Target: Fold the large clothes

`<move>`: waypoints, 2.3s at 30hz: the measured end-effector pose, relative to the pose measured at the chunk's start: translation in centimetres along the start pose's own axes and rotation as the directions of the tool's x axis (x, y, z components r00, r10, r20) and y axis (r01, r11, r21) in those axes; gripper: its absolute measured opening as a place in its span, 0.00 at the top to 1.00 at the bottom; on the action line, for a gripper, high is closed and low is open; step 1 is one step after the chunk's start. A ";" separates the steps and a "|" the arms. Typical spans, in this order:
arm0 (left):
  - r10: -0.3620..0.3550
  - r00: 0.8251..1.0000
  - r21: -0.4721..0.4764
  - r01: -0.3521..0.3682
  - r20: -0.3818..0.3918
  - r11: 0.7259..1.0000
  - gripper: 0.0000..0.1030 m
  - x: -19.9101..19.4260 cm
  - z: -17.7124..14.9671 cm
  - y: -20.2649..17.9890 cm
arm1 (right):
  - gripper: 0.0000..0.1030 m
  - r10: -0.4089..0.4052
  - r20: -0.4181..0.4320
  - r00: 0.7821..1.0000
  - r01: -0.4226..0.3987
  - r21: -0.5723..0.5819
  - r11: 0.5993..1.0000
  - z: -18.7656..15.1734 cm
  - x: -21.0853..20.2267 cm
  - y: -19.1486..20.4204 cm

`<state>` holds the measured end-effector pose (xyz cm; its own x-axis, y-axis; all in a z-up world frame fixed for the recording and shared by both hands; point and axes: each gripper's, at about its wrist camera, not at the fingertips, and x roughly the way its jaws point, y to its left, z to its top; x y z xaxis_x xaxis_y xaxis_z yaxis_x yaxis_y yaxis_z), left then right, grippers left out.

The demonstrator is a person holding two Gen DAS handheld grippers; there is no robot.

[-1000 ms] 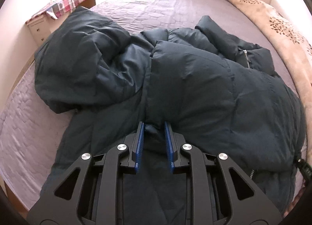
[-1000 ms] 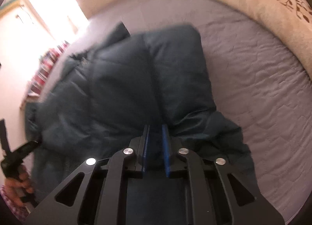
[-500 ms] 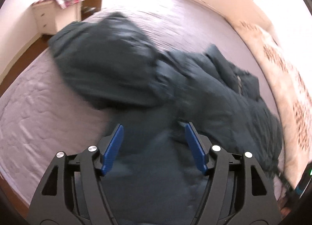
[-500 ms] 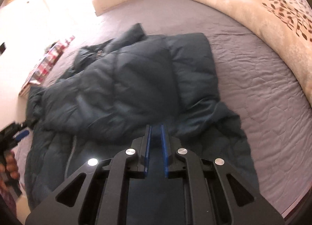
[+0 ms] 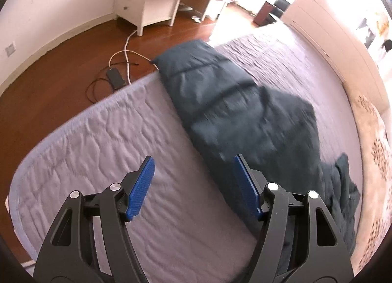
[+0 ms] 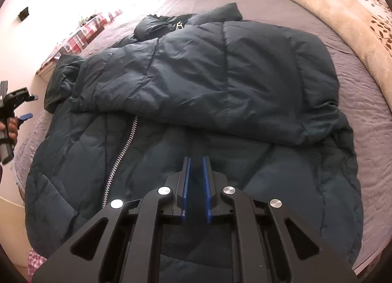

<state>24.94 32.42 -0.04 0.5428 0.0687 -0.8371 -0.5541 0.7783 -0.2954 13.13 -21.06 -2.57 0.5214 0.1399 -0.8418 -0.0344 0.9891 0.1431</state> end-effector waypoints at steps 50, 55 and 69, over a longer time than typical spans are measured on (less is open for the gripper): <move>-0.305 0.896 0.132 0.277 0.322 0.952 0.97 -7.8 5.8 -4.9 | 0.65 -0.006 0.051 0.999 0.005 0.017 1.000 -0.8 -1.1 0.1; -0.501 0.804 0.488 0.313 0.321 0.815 0.97 -16.3 -1.1 -14.2 | 0.65 0.003 0.097 0.995 -0.007 0.047 0.999 -1.7 -3.3 -1.2; -0.374 0.907 0.789 0.369 -0.192 0.492 0.69 -7.6 -26.0 -26.1 | 0.65 -0.019 0.172 0.985 -0.010 0.168 0.986 -4.9 -8.0 -7.2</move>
<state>18.92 -4.65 2.10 0.5784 -0.3483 -0.7377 0.4257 0.9002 -0.0912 5.05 -29.07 0.64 0.6605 0.1112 -0.7425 0.1036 0.9660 0.2369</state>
